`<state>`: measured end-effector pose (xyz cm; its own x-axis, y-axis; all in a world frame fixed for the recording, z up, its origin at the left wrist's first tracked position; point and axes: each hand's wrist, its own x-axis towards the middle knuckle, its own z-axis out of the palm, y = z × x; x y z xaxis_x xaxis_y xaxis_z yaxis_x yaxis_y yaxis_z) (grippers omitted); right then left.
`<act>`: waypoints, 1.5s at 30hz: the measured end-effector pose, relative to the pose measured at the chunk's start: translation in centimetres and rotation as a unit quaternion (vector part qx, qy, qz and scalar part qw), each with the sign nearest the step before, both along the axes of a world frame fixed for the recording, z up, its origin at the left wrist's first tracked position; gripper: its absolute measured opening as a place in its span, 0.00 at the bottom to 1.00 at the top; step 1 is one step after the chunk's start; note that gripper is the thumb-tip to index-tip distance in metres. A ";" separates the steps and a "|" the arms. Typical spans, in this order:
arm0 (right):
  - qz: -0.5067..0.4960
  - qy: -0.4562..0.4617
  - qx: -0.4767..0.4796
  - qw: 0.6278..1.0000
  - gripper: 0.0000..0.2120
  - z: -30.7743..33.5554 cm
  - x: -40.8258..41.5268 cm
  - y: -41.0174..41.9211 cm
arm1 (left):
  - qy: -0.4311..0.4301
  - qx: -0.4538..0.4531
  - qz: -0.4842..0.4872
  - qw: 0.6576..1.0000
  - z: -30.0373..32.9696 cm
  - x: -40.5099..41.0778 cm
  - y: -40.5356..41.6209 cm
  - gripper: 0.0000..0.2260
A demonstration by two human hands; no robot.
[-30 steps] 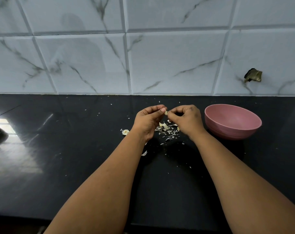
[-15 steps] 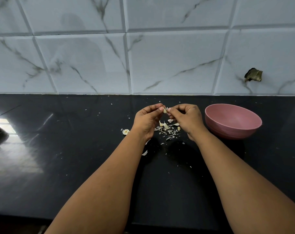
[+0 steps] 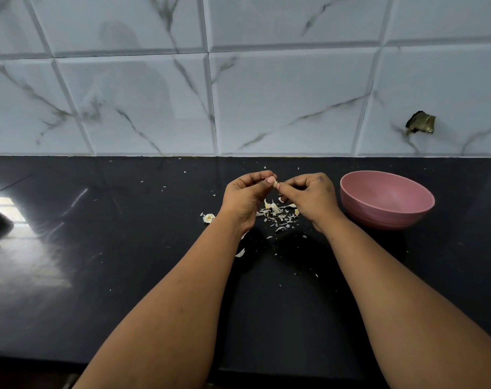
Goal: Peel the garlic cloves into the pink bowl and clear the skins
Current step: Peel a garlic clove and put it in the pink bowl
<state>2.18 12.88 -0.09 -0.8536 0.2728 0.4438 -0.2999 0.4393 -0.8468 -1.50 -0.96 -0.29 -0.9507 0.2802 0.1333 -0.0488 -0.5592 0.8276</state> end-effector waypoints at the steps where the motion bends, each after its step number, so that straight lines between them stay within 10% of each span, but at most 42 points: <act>1: -0.002 0.001 0.004 1.000 0.08 0.0 0.0 0.0 | 0.001 -0.003 0.001 1.000 0.0 0.0 0.0 0.06; 24: -0.047 0.031 0.171 0.984 0.06 0.2 0.3 -0.4 | -0.020 -0.072 0.036 0.997 0.1 0.3 0.3 0.03; 45: 0.008 -0.027 -0.054 0.998 0.07 0.0 -0.5 -0.4 | -0.028 0.008 -0.018 0.999 0.0 -0.4 -0.1 0.04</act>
